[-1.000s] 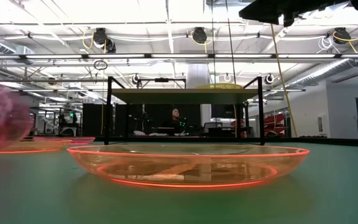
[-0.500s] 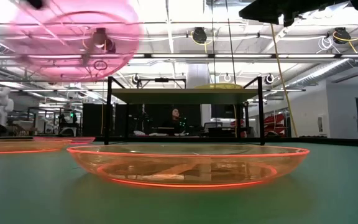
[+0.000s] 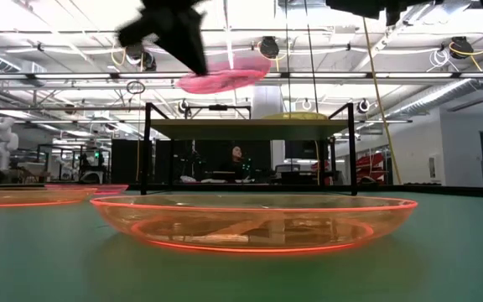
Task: Place and stack plates onto a shelf
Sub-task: Stack the pink plate on top of the green plate on the shelf
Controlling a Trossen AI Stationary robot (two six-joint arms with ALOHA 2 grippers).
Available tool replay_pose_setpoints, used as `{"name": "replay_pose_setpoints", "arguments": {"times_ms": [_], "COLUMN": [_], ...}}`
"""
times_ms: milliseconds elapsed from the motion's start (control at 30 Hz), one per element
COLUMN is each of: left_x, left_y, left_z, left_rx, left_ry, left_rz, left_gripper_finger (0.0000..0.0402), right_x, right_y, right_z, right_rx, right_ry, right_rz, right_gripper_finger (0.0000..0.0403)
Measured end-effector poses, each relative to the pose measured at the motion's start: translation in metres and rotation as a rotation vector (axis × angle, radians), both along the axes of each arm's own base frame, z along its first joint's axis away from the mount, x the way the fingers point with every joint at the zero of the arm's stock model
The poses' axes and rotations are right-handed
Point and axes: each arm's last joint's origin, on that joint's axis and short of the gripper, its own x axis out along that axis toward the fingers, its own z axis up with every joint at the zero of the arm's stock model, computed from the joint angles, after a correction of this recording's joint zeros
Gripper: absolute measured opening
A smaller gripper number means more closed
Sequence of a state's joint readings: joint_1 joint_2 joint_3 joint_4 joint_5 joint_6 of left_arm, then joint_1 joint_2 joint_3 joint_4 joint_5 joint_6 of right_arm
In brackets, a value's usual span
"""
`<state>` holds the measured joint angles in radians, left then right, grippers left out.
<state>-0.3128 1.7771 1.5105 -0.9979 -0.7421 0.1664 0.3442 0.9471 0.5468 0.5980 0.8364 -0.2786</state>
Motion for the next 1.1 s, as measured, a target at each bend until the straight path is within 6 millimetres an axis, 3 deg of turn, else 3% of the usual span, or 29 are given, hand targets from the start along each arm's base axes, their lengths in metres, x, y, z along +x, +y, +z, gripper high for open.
{"name": "replay_pose_setpoints", "arguments": {"times_ms": [333, 600, 833, 1100], "left_x": [0.045, 0.058, 0.058, 0.066], "left_y": [0.099, 0.159, 0.193, 0.206], "left_z": [0.017, 0.032, 0.029, 0.008], "left_rx": [0.103, 0.077, 0.013, -0.020], "left_ry": [-0.080, -0.229, -0.292, -0.264], "left_rz": [-0.142, -0.357, -0.377, -0.373], "left_gripper_finger": [0.0008, 0.0009, 0.0010, 0.0010], "right_x": [-0.002, -0.002, -0.002, -0.002], "right_y": [0.003, 0.003, 0.003, 0.003], "right_z": [0.001, 0.002, 0.003, 0.003], "right_rx": [-0.032, -0.047, -0.057, -0.057], "right_ry": [0.015, 0.017, 0.011, 0.010], "right_rz": [0.015, 0.013, 0.011, 0.011], "right_gripper_finger": [0.0082, 0.0082, 0.0082, 0.0082]}}
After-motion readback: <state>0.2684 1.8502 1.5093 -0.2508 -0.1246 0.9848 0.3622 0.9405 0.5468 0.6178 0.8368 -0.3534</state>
